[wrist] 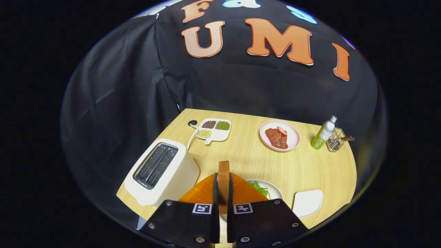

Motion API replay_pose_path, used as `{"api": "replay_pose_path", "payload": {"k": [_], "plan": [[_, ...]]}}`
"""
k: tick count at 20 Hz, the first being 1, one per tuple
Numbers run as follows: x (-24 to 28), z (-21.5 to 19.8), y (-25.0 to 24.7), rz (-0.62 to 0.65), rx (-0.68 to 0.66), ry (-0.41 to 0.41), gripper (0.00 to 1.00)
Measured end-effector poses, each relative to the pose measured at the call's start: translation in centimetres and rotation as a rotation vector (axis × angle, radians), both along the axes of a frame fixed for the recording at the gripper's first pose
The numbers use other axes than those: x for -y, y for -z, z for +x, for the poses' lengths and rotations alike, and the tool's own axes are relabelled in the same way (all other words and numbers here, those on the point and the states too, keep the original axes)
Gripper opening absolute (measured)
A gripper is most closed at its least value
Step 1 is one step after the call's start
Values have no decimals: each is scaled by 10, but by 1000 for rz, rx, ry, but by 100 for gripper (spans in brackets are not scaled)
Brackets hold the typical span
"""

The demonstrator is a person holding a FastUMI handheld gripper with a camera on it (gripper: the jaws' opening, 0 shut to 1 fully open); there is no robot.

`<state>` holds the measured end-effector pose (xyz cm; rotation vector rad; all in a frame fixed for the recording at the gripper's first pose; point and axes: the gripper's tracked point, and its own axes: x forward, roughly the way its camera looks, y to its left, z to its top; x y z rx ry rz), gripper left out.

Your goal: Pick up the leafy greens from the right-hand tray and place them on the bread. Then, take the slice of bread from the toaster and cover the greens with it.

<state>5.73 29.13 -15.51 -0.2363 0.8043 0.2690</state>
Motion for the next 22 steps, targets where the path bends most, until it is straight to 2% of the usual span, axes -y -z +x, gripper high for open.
{"api": "replay_pose_path", "payload": {"k": [10, 19, 22], "plan": [[25, -13, 47, 114, -64, -14, 9], [76, 4, 67, 119, -43, 17, 8], [92, 4, 77, 133, -59, 30, 14]]}}
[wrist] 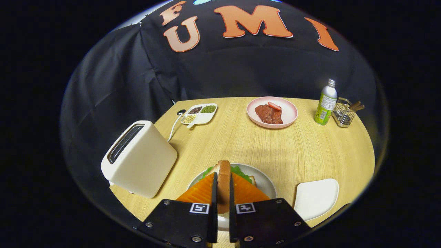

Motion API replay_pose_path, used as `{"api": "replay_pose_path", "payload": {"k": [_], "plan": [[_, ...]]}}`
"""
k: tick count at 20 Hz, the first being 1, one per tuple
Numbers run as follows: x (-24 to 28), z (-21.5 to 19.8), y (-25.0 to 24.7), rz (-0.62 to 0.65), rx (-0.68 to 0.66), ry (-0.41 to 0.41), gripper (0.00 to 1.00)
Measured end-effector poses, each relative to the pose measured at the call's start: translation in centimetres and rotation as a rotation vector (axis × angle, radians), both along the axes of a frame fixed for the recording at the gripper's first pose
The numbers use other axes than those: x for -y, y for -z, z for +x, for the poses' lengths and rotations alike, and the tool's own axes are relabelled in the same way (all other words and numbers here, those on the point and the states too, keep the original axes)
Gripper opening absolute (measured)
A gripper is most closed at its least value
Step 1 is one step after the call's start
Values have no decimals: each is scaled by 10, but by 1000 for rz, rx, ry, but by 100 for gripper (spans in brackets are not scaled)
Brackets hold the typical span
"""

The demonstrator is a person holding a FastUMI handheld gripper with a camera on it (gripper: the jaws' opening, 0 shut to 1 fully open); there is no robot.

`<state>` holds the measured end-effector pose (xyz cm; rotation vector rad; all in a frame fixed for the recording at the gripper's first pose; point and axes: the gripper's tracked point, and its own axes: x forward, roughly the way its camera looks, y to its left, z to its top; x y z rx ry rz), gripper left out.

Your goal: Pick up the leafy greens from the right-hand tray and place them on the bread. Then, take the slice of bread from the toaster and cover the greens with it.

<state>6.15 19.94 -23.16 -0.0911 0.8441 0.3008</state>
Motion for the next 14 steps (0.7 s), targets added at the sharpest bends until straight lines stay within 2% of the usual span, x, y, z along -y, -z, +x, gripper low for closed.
{"api": "replay_pose_path", "payload": {"k": [6, 7, 14], "plan": [[42, 3, 24, 3, -46, 74, 27], [49, 2, 31, 4, -55, 85, 31], [63, 5, 28, -23, -35, 106, 45]]}}
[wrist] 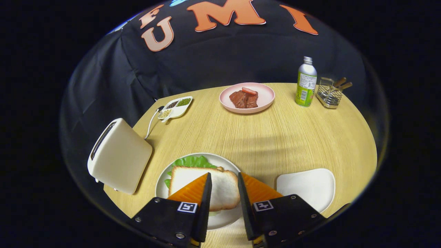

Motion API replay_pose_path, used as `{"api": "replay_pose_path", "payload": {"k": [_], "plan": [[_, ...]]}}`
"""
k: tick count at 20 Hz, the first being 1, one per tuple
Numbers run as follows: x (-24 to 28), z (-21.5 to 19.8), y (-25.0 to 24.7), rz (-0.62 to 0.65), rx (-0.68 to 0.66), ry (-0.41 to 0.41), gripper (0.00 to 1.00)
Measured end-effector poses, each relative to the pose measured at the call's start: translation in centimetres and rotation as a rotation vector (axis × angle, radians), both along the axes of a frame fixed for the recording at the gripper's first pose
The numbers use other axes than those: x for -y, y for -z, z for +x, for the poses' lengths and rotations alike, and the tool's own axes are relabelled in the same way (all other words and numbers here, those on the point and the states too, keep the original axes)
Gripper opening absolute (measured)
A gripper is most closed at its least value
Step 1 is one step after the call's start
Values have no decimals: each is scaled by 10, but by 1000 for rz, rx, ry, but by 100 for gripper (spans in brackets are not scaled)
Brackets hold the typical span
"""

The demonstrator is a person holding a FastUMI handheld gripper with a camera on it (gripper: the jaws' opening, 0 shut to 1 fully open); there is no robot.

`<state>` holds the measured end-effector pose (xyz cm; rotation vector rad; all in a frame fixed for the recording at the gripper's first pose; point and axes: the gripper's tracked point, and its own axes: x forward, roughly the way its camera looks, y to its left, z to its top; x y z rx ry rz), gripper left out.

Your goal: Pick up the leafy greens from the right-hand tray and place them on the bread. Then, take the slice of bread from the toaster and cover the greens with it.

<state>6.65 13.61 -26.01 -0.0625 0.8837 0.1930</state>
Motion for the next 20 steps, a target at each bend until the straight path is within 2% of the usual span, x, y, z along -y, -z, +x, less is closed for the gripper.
{"api": "replay_pose_path", "payload": {"k": [5, 8, 9, 10, 16, 20], "plan": [[11, 3, -34, -61, 88, 1, 75], [16, 9, -76, -93, 208, -2, 86], [21, 12, -93, -120, 258, -6, 94], [25, 13, -109, -148, 308, -5, 98], [39, -1, -212, -197, 575, 8, 98], [55, -27, -256, -148, 677, 43, 98]]}}
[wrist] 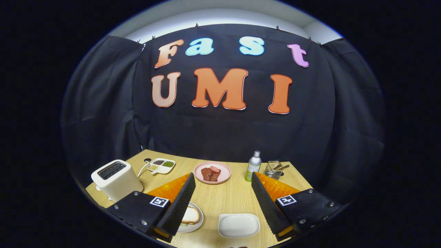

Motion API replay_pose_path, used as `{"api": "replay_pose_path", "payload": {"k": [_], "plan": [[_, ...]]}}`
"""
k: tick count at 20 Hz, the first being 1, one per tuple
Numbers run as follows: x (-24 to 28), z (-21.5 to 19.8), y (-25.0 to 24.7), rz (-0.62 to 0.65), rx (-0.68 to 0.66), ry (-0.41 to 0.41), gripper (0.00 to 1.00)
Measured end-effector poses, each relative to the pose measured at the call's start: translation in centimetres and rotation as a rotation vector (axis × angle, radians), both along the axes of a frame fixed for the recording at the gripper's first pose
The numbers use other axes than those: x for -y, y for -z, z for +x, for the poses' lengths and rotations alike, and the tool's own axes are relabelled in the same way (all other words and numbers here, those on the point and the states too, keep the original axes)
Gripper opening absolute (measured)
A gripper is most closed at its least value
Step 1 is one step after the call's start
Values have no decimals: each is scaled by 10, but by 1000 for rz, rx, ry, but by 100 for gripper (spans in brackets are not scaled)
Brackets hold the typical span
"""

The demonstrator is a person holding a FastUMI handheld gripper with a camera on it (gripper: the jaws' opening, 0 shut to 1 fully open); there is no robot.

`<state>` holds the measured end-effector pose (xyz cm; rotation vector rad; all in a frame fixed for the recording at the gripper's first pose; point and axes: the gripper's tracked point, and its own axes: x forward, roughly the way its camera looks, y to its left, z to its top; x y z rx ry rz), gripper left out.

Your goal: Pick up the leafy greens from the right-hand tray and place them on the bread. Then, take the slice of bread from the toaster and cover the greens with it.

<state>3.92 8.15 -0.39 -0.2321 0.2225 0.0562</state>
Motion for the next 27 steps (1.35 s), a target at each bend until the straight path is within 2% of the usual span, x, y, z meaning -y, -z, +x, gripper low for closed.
{"api": "replay_pose_path", "payload": {"k": [6, 12, 17, 27], "plan": [[37, -19, -32, 10, 143, 53, 98], [51, -20, -33, 24, 185, 83, 98], [41, -28, -24, 16, 163, 50, 98], [22, -37, -37, 27, 186, 31, 98]]}}
